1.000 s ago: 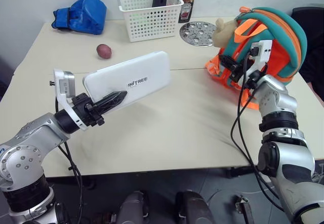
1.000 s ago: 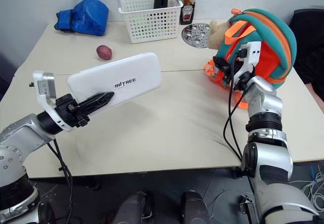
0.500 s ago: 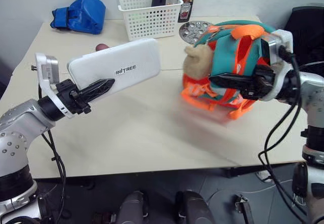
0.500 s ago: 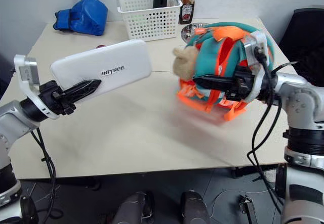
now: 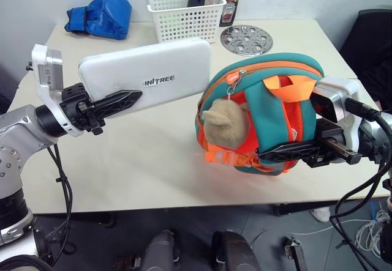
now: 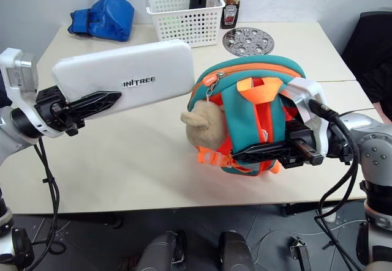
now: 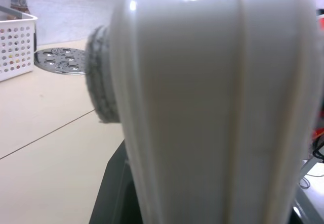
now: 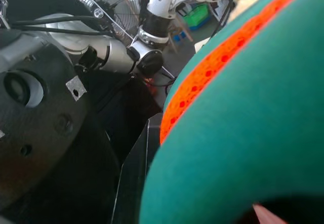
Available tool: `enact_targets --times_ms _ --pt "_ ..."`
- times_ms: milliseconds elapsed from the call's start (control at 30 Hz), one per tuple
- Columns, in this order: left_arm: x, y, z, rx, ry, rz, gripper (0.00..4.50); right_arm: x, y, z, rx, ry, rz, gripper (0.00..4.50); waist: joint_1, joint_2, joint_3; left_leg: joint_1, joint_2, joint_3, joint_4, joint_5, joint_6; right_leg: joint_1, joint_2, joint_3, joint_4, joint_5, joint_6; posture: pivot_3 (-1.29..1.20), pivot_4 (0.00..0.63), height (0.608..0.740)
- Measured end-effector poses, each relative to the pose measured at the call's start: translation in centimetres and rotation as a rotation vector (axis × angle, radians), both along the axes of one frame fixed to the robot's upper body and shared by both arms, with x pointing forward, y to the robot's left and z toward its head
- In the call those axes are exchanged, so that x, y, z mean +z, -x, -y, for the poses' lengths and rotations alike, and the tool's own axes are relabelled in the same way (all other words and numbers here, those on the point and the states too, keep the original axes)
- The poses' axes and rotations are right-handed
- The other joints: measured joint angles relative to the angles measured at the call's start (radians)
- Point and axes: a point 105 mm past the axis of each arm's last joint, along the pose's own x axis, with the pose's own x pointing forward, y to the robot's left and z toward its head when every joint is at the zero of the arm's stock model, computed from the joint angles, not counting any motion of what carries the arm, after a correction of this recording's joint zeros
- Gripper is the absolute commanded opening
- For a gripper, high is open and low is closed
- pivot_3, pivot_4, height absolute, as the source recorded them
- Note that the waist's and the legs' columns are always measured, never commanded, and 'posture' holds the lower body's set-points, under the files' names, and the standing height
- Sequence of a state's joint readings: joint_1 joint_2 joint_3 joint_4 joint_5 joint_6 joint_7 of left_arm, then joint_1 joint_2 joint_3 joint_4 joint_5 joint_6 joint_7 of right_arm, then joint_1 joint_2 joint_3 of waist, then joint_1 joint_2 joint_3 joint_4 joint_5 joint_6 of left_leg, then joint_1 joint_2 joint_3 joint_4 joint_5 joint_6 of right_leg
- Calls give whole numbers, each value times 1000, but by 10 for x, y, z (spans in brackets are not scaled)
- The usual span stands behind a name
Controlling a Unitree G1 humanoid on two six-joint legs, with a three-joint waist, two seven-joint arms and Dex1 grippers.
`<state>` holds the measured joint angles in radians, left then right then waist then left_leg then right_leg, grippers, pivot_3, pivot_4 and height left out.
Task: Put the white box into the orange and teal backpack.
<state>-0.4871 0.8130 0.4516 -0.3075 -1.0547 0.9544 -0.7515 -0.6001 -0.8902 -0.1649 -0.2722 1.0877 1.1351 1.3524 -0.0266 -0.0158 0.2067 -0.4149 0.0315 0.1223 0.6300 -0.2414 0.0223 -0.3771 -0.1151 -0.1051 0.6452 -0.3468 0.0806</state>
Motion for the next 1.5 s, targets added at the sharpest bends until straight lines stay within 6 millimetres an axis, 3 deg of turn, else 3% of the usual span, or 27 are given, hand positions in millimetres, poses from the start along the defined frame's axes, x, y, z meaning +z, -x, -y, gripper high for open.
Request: enact_targets --times_ms 267,567,867,1133,1333,1500 --pt "-17 3 11 -93 -223 38 1332 4 -12 -1 -55 -34 -8 19 2 0 0 0 0 0 0 0 0 0 0 0 -1 0 0 0 150 740" --pt "-19 -15 9 -171 -420 101 1332 1 -13 0 -66 -34 -6 19 18 0 0 -5 0 0 1 0 1 -4 0 0 -1 0 0 0 150 740" --pt "-10 -36 53 -278 -393 158 1332 -2 -11 -2 -56 -24 17 19 35 -1 0 -8 -1 1 4 2 3 -7 0 -1 1 1 2 0 150 740" --pt "7 -40 64 -323 -362 182 1332 -12 -6 -7 -27 4 33 19 25 -1 1 -8 -1 1 6 2 3 -7 1 0 2 1 2 0 150 740" --pt "-9 -42 86 -386 -370 182 1332 -17 -3 -11 7 21 42 19 26 -2 1 -8 -1 1 8 3 3 -6 1 0 4 1 2 0 150 740" --pt "-34 -57 134 -448 -365 181 1332 -14 -2 -18 40 26 67 19 32 -2 1 -9 -1 -1 15 2 5 -6 1 -1 9 1 2 0 150 740"
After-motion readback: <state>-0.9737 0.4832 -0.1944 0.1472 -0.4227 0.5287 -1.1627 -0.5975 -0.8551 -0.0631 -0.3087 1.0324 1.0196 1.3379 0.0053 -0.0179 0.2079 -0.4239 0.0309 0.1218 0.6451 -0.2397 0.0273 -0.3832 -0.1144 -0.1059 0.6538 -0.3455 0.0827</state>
